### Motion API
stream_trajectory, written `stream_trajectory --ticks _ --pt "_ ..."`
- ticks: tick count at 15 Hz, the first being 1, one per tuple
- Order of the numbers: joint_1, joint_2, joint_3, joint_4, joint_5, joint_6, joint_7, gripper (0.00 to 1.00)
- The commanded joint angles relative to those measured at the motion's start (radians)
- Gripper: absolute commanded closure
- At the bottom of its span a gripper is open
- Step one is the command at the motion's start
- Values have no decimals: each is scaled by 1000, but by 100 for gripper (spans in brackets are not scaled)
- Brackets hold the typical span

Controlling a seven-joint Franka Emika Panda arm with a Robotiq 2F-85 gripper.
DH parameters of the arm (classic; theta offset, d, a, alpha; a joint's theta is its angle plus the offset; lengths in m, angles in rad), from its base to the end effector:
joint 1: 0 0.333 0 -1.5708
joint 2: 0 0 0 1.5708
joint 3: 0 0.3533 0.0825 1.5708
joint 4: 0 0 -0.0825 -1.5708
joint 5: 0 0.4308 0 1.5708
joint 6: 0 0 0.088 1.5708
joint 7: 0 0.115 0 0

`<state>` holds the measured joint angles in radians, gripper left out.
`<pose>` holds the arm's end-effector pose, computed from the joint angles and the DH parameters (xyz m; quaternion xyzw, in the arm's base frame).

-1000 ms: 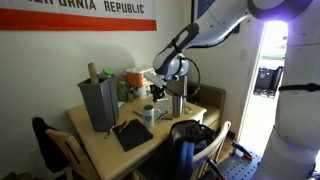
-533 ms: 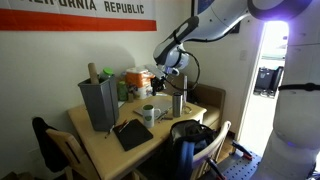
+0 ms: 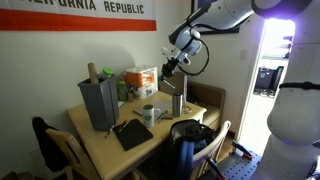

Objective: Put the pen in the silver cup

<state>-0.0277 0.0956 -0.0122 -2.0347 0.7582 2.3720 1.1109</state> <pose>0.6401 -0.0138 0.4314 -0.6472 0.6972 0.0501 0.3042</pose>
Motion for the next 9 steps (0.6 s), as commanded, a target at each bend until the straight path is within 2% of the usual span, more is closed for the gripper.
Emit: stream_trajectory --ticks 1,9 --pt "-42 9 -32 3 151 -58 -54 98" --pt "-68 26 -70 3 314 -63 -87 98"
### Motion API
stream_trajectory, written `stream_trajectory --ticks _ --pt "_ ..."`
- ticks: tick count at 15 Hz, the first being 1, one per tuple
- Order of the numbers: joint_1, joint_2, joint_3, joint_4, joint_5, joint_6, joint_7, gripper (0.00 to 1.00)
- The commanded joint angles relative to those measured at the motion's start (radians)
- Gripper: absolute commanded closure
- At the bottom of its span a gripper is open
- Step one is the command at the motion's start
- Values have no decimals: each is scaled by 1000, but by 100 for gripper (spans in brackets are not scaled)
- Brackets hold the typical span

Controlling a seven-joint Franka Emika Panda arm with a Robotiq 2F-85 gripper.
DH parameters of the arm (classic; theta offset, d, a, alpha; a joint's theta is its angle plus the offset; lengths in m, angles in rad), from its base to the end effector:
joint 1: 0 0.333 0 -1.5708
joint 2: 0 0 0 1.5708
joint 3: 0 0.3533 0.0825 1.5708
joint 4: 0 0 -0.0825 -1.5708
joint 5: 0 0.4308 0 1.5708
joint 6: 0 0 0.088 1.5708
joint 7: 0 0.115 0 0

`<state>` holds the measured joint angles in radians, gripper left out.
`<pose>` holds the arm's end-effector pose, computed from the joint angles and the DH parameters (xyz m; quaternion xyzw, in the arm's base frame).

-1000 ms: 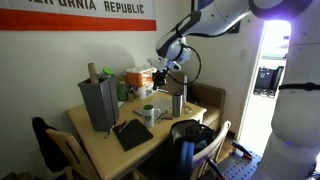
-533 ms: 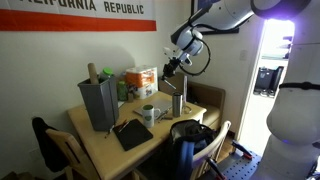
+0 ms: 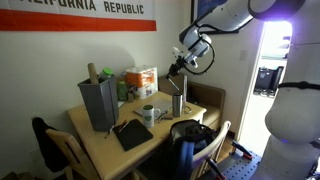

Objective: Put the pen in the silver cup

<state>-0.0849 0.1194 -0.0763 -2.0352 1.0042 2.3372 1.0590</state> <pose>0.6367 -0.0838 0.4167 -0.5449 0.7471 0.0881 0.3703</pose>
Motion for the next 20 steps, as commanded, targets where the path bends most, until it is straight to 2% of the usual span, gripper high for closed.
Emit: stream_trajectory --ticks 1,13,20 --pt "-12 4 -8 3 84 -31 -43 98" --pt "-54 54 -38 -45 333 -63 -237 98" --pt "-60 74 -46 -68 416 -92 -292 98"
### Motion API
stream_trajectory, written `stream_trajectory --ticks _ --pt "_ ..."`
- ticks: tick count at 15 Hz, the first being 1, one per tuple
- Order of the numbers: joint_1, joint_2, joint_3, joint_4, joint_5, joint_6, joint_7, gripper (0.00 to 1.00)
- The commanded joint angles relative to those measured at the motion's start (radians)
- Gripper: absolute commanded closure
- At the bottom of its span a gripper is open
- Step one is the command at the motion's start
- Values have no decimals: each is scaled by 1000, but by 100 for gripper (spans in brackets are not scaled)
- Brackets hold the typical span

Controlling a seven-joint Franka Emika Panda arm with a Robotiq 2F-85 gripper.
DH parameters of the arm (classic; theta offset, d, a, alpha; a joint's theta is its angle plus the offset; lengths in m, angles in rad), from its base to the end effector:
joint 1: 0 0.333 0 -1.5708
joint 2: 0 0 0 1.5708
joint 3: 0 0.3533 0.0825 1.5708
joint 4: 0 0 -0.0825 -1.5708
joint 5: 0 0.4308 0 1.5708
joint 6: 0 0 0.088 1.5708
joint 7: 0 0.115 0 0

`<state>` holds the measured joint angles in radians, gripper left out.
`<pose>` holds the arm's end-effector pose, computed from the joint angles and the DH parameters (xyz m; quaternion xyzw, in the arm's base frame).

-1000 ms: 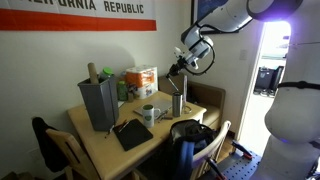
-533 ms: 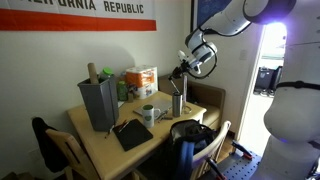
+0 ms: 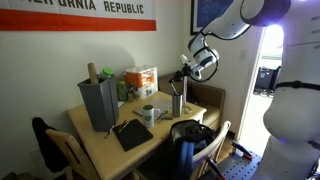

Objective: Put the pen in the silver cup

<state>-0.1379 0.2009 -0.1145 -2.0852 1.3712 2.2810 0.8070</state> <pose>0.6213 -0.1283 0.3452 -0.4645 0.7503 0.1262 0.4532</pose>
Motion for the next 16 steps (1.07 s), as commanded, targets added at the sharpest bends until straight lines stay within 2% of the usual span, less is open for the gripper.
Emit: stream_trajectory --ticks 1,3,4,6,13,14,16 --pt "-7 -7 -10 -21 54 -37 -41 98" --pt "-8 -6 -13 -25 58 -39 -42 96" --pt "-8 -6 -15 -26 56 -37 -40 67" --pt "-6 -6 -18 -26 53 -34 -40 61" --pt "2 -9 -20 -13 18 -25 -31 6" --pt "8 -8 -21 -6 -22 -24 -4 1" --pt "25 -10 -19 -1 -122 -20 56 0"
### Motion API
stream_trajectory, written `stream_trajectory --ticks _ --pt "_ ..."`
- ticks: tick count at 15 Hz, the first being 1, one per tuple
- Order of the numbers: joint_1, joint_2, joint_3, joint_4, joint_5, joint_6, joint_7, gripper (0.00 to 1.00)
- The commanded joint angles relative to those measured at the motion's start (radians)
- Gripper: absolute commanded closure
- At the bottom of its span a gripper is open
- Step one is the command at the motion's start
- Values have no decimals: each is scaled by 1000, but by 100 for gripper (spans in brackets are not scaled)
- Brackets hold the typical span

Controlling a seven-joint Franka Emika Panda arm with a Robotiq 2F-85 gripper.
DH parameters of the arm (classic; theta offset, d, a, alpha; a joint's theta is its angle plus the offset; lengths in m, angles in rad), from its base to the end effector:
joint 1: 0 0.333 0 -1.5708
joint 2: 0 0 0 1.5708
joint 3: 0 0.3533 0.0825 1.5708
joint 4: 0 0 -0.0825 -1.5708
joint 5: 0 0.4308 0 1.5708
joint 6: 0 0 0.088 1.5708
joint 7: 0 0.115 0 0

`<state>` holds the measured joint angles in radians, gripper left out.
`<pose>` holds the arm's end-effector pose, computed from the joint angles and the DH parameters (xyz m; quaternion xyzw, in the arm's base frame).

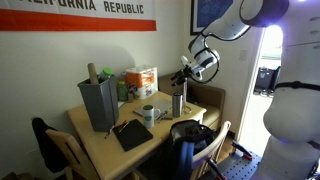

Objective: Put the pen in the silver cup

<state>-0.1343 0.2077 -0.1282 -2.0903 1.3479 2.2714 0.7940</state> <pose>0.6180 -0.1326 0.3380 -0.4753 0.7489 0.1261 0.4442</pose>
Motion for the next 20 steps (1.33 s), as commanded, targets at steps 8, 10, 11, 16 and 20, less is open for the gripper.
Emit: stream_trajectory --ticks 8,10,11,16,20 --pt "102 6 36 28 -463 -68 176 0" --pt "126 7 44 25 -583 -74 191 0" --pt "136 6 47 25 -647 -77 199 0" --pt "171 -16 66 8 -907 -34 200 0" --pt "201 -26 68 -8 -1107 42 236 0"
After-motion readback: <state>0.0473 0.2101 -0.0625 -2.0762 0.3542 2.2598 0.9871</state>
